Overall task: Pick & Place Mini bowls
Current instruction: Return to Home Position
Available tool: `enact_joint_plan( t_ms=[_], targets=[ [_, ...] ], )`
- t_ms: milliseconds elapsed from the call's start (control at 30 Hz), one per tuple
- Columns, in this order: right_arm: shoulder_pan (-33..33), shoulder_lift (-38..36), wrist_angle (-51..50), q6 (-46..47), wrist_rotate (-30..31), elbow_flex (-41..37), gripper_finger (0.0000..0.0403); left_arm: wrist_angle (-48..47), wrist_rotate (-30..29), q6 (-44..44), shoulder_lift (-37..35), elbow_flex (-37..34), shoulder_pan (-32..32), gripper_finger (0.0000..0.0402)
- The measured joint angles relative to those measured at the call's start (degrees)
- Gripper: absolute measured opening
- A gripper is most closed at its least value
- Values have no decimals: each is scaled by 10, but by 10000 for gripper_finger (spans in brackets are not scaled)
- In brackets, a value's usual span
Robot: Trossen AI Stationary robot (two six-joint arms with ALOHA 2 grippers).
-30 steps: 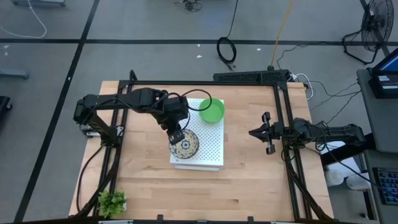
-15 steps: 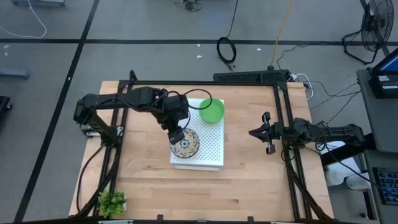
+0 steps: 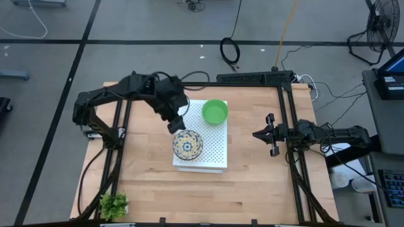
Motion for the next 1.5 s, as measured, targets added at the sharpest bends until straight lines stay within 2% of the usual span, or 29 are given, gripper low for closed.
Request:
enact_joint_plan(
  t_ms=[100,200,300,467,533,600,667,733,800,867,1000,1100,1267,1433,1500],
  targets=[
    [0,0,0,0,0,0,16,-2,-1,34,-16,14,13,166],
    [0,0,0,0,0,0,16,-2,-42,73,-43,40,15,166],
    [0,0,0,0,0,0,16,-5,-75,86,-84,60,14,166],
    [0,0,0,0,0,0,16,-49,-83,104,-173,62,13,166],
    [0,0,0,0,0,0,16,-67,-120,108,-217,43,-3,166],
    [0,0,0,0,0,0,16,-57,-195,103,-260,10,-26,166],
    [0,0,0,0,0,0,16,-25,-288,97,-304,-45,-50,166],
    [0,0,0,0,0,0,16,47,-369,98,-352,-123,-73,166],
    [0,0,0,0,0,0,16,150,-402,120,-397,-220,-87,166],
    [0,0,0,0,0,0,16,254,-394,159,-439,-321,-90,166],
    [0,0,0,0,0,0,16,418,-331,213,-508,-519,-90,166],
    [0,0,0,0,0,0,16,496,-344,199,-554,-634,-89,166],
    [0,0,0,0,0,0,16,620,-377,207,-695,-759,-88,166],
    [0,0,0,0,0,0,16,674,-330,241,-867,-836,-88,166],
    [0,0,0,0,0,0,16,673,-315,231,-905,-875,-88,166]
  ],
)
